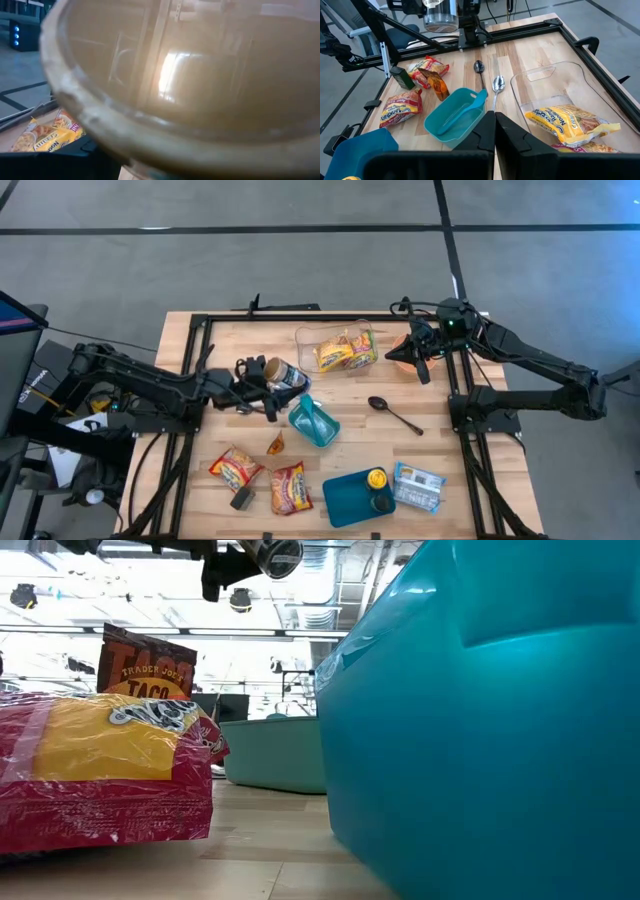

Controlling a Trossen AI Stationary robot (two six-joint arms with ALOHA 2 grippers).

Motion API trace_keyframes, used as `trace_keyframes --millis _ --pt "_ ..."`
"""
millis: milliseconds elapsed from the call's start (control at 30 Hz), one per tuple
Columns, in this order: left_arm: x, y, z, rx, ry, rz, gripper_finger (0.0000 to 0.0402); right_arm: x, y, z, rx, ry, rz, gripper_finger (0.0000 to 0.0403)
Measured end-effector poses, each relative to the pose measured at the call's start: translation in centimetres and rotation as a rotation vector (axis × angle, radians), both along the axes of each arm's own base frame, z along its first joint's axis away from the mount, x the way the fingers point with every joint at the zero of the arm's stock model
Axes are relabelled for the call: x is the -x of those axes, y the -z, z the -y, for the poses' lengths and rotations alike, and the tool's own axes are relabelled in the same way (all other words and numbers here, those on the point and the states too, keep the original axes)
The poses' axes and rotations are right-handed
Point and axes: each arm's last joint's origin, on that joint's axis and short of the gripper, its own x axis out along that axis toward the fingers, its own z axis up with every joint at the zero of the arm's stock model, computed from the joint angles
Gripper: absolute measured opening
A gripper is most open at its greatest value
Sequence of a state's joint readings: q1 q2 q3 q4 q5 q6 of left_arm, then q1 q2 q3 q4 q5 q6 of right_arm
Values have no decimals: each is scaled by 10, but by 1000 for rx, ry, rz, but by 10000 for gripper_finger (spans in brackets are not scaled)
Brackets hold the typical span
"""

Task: Pick & Place Food Item
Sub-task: Put the golden seasoning bottle into the blue bin

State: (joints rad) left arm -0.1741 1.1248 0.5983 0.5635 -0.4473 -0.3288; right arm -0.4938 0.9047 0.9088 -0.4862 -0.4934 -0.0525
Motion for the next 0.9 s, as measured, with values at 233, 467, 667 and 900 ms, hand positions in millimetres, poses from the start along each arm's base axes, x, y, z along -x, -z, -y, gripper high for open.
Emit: trace_keyframes --millis 233,467,667,900 --pt "-2 0 -5 10 -7 -8 278 0 0 0 0 0 0 0" --pt "-15 -10 -12 18 43 -59 277 0 0 0 1 0 1 0" --pt "-44 -10 -22 47 120 -199 277 0 0 0 2 0 4 0" --pt "-77 -8 -32 68 210 -245 279 -1 0 -2 -90 26 -3 0"
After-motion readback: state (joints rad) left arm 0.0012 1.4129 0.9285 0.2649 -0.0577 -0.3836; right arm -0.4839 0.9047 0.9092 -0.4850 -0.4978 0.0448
